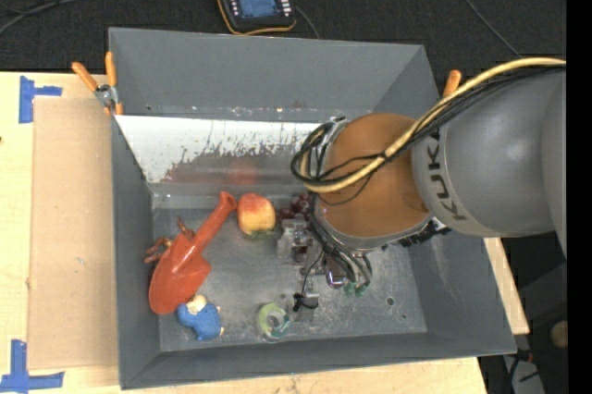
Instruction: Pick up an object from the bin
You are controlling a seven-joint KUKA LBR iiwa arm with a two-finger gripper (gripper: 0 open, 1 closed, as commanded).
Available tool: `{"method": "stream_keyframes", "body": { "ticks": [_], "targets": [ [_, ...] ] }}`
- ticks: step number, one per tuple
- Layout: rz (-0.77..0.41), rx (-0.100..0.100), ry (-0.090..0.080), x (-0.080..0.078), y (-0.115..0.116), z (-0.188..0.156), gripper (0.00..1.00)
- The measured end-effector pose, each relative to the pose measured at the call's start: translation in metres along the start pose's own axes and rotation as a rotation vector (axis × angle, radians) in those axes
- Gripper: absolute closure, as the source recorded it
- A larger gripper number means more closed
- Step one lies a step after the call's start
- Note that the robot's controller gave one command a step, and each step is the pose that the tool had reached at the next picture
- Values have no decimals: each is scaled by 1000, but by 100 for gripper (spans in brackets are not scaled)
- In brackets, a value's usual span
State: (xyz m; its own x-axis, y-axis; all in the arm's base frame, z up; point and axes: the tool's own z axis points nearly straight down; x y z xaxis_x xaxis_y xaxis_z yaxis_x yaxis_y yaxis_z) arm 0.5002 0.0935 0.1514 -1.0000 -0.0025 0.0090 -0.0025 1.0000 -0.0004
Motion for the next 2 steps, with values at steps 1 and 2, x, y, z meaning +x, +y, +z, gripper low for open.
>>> {"method": "stream_keyframes", "body": {
  "ticks": [1, 2],
  "targets": [
    [4, 0, -6, -2, -1, -2, 0],
    [-399, 0, 5, 6, 16, 84, 0]
  ]
}}
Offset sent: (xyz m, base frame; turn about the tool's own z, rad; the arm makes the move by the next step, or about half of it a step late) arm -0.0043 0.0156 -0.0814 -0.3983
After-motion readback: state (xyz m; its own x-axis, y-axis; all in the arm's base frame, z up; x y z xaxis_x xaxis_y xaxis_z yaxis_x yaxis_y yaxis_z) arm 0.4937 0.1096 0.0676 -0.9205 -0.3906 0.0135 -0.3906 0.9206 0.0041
